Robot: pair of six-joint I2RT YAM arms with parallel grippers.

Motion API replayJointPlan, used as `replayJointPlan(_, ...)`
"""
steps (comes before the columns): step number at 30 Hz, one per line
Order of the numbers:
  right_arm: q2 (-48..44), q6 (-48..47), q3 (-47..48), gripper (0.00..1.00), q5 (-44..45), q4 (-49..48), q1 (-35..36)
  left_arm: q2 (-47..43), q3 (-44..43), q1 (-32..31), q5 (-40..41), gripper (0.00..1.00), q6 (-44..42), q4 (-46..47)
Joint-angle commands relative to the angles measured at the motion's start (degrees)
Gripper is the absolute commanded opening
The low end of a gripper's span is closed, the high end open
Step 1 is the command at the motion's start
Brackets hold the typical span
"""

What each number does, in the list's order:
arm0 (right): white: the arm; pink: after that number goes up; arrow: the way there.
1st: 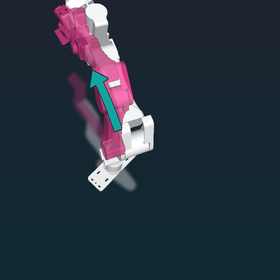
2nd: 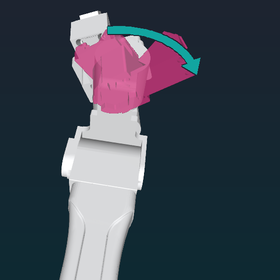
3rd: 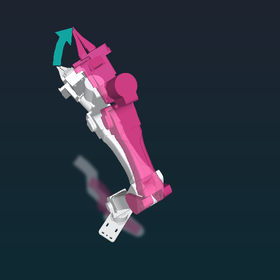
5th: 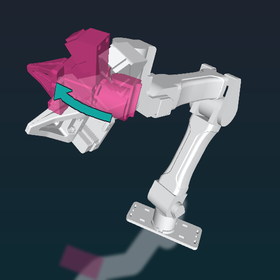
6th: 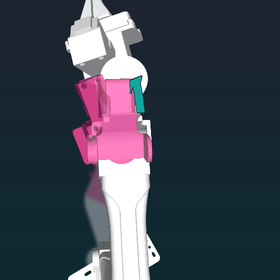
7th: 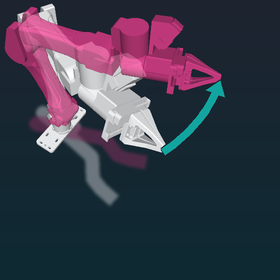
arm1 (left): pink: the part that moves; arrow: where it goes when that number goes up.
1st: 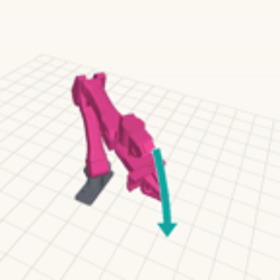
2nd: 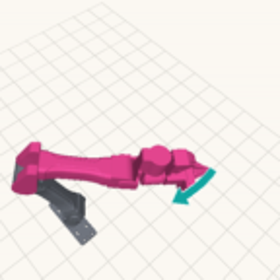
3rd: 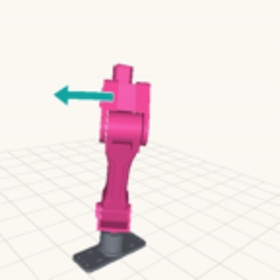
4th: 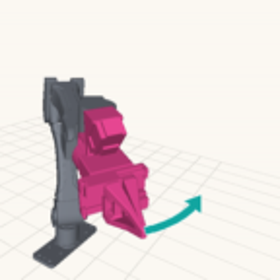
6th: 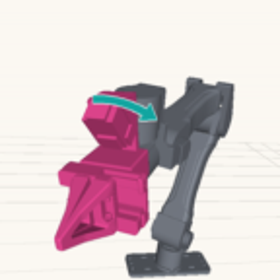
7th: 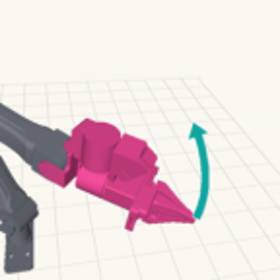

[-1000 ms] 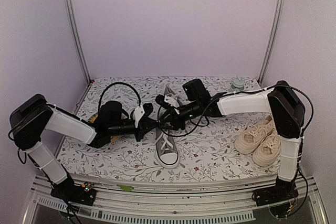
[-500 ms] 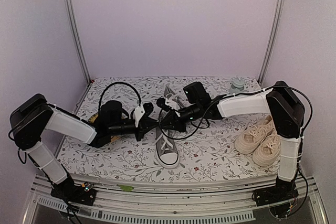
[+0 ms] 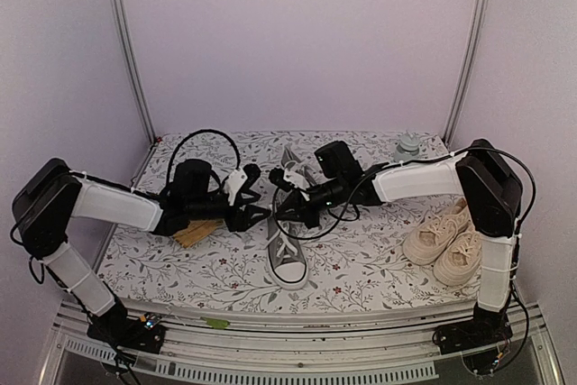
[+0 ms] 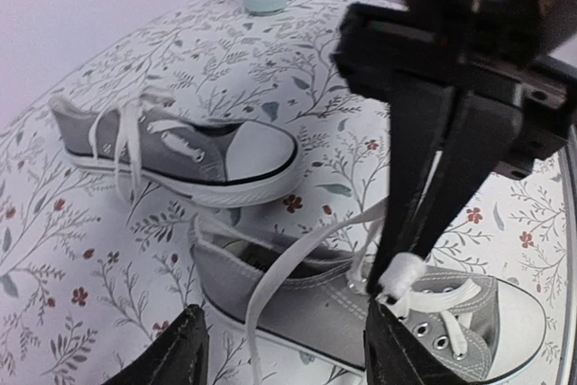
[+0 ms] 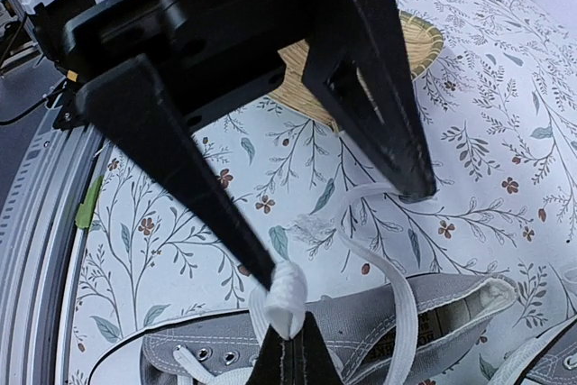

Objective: Tie the shoes
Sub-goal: Pass from the left arm to the right, then pick up the half-tied shoelace from the center of the board.

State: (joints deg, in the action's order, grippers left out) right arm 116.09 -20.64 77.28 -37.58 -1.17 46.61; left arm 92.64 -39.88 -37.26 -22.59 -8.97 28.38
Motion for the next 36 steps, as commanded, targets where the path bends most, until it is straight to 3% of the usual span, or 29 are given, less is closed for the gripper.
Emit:
replayJointPlan(1,1.1,-0.4,0.0,0.01,0.7,0.0,0.1,-3.5,-1.5,3.6,2.2,0.59,5.6,-14.4)
replayJointPlan(7,1.1,-0.4,0.0,0.01,0.2,-0.4,-0.1,2.6,-1.6,4.7,-2.7,0.55,7.0,-18.1)
replayJointPlan(15,1.3,-0.1,-0.2,0.01,0.1,-0.3,-0.1,12.2,-7.0,4.3,3.6,0.57,2.9,-18.5)
replayJointPlan(18,0.8,0.3,-0.6,0.01,0.2,-0.7,-0.1,12.9,-7.4,4.2,5.4,0.48,3.0,-18.1)
replayJointPlan(24,0.1,1.0,-1.0,0.01,-0.3,-1.5,-0.3,9.4,-2.4,3.3,6.1,0.00,2.9,-13.3)
replayJointPlan(28,0.1,1.5,-0.9,0.01,-0.6,-1.7,-0.6,5.6,-0.3,1.8,7.1,0.00,3.5,-13.4)
replayJointPlan(36,0.2,4.5,-0.6,0.01,-0.1,-1.6,-1.3,-10.1,7.8,-6.3,-4.1,0.00,2.7,-15.4)
